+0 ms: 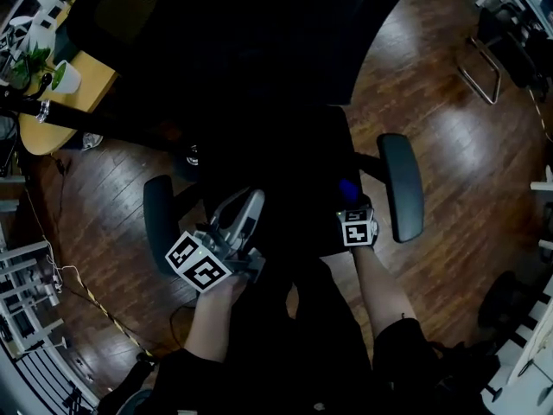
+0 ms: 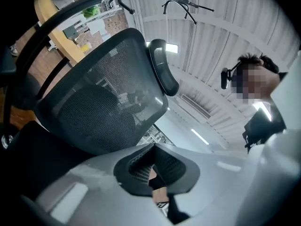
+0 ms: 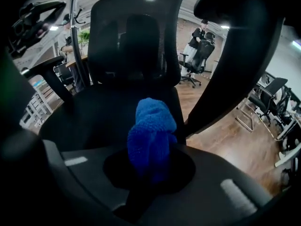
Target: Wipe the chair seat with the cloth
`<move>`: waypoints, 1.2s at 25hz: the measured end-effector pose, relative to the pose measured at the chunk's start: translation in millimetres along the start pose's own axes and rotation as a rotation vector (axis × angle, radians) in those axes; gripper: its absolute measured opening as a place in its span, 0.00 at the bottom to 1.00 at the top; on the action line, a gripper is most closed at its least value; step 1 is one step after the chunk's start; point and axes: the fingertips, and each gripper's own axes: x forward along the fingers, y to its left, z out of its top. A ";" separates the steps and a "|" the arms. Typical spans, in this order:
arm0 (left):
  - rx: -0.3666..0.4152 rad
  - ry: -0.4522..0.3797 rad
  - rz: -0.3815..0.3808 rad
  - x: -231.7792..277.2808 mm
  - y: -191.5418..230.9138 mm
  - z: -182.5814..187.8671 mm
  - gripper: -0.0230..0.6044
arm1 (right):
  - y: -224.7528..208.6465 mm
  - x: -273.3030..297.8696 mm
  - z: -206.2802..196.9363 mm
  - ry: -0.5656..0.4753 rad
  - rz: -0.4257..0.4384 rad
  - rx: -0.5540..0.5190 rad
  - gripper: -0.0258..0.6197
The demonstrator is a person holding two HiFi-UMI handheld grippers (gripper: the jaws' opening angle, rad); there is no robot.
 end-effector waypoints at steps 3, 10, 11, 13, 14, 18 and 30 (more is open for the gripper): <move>0.003 -0.022 0.024 -8.2 4.3 3.7 0.02 | -5.1 -1.1 1.3 -0.002 -0.014 -0.011 0.10; -0.001 -0.112 0.101 -50.7 23.3 18.4 0.02 | 40.1 4.4 13.7 0.009 0.068 -0.074 0.10; -0.002 -0.126 0.111 -58.3 25.4 21.6 0.02 | 63.7 7.0 18.9 0.002 0.112 -0.117 0.10; 0.007 -0.157 0.135 -75.3 28.5 32.5 0.02 | 119.2 13.3 27.6 -0.001 0.204 -0.176 0.10; 0.015 -0.175 0.152 -85.1 30.1 39.6 0.02 | 150.7 15.5 31.3 0.000 0.255 -0.197 0.10; 0.039 -0.259 0.230 -128.1 33.9 61.5 0.02 | 280.5 2.8 34.3 0.009 0.484 -0.299 0.10; 0.062 -0.312 0.323 -184.7 28.8 51.0 0.02 | 390.9 -15.9 -21.7 0.058 0.645 -0.424 0.10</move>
